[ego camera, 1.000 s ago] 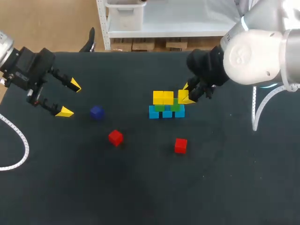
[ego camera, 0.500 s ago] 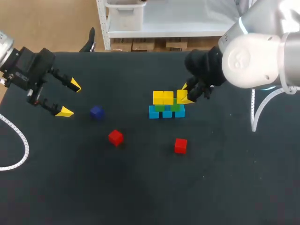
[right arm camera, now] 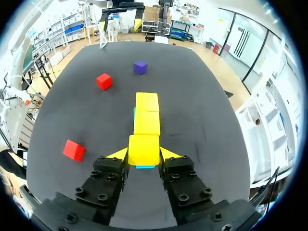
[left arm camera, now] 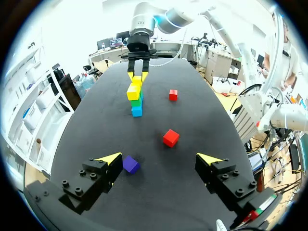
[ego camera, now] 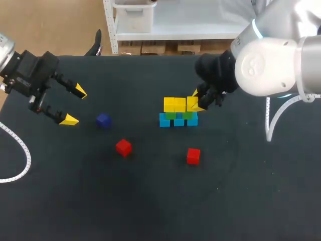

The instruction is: Place the blue cubes, place green cubes on the blue cubes, place the yellow cubes on the green cubes, then place the red cubes on the yellow cubes, and place purple cube on the red cubes.

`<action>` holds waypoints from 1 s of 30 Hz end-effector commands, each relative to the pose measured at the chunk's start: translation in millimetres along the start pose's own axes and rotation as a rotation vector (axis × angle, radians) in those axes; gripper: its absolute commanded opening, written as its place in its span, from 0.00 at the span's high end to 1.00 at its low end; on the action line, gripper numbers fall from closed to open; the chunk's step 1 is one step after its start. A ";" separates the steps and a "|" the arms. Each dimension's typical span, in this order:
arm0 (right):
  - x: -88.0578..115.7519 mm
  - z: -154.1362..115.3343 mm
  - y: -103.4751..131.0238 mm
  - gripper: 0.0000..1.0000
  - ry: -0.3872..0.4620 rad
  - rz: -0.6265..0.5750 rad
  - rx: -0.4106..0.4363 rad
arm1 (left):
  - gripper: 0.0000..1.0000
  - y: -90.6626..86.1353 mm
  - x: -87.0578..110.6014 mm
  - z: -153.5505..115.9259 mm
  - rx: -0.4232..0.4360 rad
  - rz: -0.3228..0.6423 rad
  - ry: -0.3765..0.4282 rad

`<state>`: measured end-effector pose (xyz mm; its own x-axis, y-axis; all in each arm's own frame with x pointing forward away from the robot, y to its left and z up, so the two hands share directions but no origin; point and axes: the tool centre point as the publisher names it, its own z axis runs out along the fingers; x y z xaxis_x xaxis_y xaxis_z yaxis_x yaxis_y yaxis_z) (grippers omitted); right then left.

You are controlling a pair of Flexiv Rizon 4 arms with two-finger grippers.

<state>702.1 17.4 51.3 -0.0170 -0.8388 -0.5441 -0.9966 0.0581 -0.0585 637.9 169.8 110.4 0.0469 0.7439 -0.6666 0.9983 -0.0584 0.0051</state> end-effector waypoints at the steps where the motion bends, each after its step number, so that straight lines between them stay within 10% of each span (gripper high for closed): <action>1: -0.9 0.8 -0.6 1.00 0.001 0.000 -0.002 | 0.00 0.5 1.4 -0.1 0.000 0.004 -0.003; 30: -1.0 6.3 -2.5 1.00 0.001 0.002 -0.011 | 0.00 0.5 1.4 -0.1 0.000 0.004 -0.003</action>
<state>702.6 20.7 47.3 -0.0191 -0.8402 -0.5420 -0.9971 0.0561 -0.0518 637.9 169.8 110.4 0.0469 0.7439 -0.6666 0.9983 -0.0584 0.0051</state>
